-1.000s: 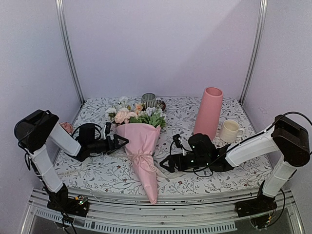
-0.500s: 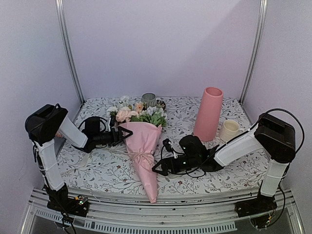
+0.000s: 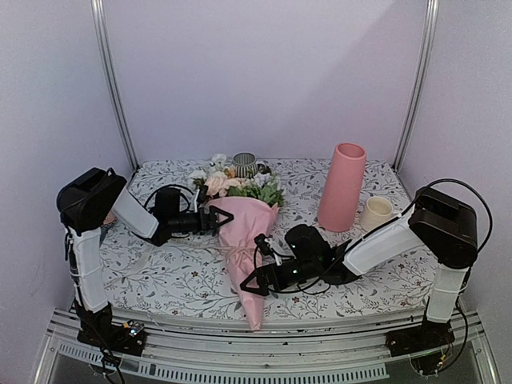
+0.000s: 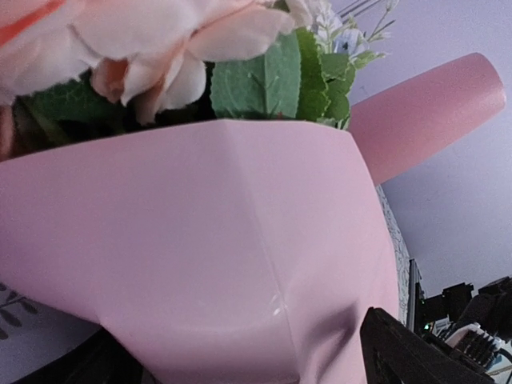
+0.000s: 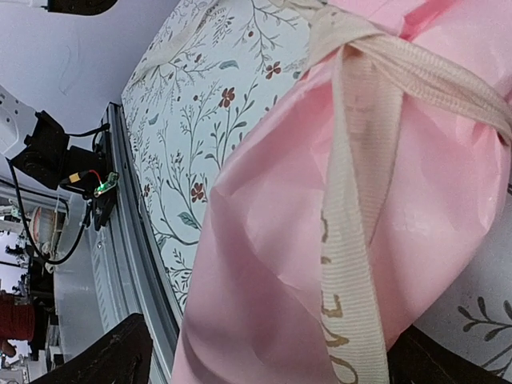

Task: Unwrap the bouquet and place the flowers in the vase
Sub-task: Move the tied bouquet to the center of the board.

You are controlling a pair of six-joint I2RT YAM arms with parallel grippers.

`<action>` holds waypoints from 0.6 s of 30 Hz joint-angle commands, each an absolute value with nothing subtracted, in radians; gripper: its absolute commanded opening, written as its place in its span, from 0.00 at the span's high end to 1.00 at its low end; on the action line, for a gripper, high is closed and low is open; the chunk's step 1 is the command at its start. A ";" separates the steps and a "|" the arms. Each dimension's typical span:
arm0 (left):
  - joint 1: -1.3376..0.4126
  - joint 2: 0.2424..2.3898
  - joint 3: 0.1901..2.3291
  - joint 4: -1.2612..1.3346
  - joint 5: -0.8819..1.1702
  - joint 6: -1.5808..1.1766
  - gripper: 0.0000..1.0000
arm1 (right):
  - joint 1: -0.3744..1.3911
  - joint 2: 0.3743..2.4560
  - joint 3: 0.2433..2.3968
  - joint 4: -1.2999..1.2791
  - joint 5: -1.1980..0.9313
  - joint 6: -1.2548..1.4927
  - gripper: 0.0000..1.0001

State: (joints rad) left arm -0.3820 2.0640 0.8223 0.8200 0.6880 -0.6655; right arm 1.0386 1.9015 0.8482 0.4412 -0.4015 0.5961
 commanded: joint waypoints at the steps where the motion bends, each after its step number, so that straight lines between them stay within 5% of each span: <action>1: -0.405 2.054 0.775 0.780 0.696 -0.646 0.05 | 1.074 1.905 0.886 0.435 -0.429 0.539 0.03; 9: -0.407 1.922 0.604 0.828 0.669 -0.650 0.04 | 1.132 1.898 0.926 0.384 -0.443 0.450 0.03; 18: -0.396 1.737 0.446 0.793 0.552 -0.628 0.02 | 1.131 1.729 0.841 0.262 -0.123 0.392 0.01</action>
State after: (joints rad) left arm -0.3927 1.8149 0.4915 0.8322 0.6159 -0.6510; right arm 1.1328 1.8397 0.8776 0.3256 -0.2928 0.4458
